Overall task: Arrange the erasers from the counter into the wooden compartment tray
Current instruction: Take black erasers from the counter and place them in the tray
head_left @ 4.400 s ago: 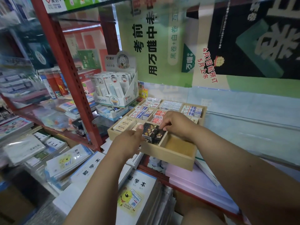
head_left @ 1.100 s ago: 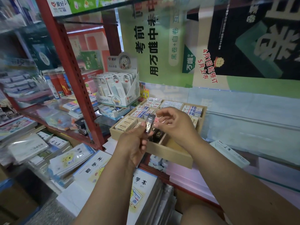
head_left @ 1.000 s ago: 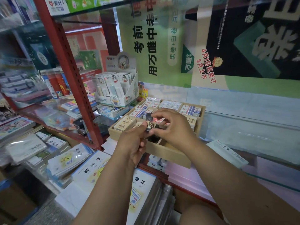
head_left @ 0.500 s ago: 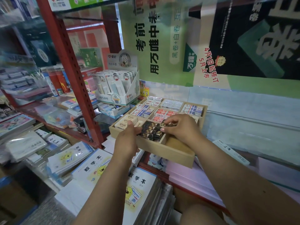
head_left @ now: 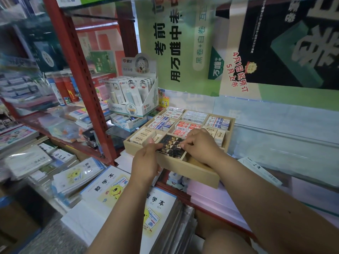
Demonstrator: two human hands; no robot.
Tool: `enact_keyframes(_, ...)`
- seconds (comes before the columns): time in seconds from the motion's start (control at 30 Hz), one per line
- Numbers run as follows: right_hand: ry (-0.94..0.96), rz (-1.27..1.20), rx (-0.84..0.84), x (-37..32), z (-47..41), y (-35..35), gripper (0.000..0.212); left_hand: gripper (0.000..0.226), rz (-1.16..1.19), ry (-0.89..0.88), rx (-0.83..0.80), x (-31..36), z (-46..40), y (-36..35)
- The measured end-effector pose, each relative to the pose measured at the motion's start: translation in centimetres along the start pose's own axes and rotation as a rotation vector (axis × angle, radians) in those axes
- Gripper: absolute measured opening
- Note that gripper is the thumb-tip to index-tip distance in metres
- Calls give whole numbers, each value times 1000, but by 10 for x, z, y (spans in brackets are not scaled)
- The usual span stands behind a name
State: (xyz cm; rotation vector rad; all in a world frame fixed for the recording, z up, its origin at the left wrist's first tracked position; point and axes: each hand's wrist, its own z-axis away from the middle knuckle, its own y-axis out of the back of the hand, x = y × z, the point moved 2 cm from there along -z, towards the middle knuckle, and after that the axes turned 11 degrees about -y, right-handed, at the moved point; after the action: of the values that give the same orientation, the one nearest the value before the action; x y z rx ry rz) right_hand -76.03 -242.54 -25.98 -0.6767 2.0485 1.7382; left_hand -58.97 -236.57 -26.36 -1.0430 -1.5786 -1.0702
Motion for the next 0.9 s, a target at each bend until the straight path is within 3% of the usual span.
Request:
enact_keyframes(0.13, -7, 16, -27, 1, 1, 3, 20, 38, 102, -5, 50, 2, 3, -3)
enact_keyframes(0.37, -41, -230, 166, 6, 29, 27, 16, 34, 284, 10, 35, 21, 13, -23)
enact_keyframes(0.67, -156, -219, 395, 75, 99, 88, 11, 30, 425, 109, -345, 53, 72, -126)
enact_keyframes(0.9, -441, -108, 587, 165, 162, 147, 16, 34, 555, 307, -639, 64, 128, -205)
